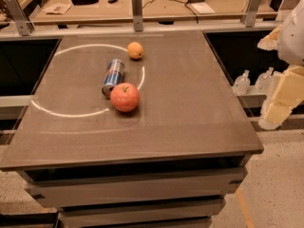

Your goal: Place redbull can upright

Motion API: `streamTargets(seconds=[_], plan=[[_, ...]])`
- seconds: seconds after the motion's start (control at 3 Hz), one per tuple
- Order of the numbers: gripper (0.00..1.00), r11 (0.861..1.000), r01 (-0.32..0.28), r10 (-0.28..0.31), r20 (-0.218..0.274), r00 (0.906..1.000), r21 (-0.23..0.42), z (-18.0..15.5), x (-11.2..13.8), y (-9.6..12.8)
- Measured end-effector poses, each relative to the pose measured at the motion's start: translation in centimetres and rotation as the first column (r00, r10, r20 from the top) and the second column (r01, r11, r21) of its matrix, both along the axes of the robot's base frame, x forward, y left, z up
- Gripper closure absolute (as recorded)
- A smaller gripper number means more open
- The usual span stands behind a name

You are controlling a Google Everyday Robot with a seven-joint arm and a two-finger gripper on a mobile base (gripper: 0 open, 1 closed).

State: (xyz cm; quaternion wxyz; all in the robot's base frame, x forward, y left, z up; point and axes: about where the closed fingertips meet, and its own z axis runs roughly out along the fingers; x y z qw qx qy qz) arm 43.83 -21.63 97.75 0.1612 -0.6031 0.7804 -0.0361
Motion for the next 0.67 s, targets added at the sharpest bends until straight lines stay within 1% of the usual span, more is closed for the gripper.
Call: streamTargets(seconds=[0.33,0.67], plan=[[0.0,1.0,0.0,0.0,0.0,1.0,0.0,0.0,0.0,0.0],[0.0,0.998,-0.053,0.054,0.033,0.998,-0.02,0.34,-0.1,0.59]])
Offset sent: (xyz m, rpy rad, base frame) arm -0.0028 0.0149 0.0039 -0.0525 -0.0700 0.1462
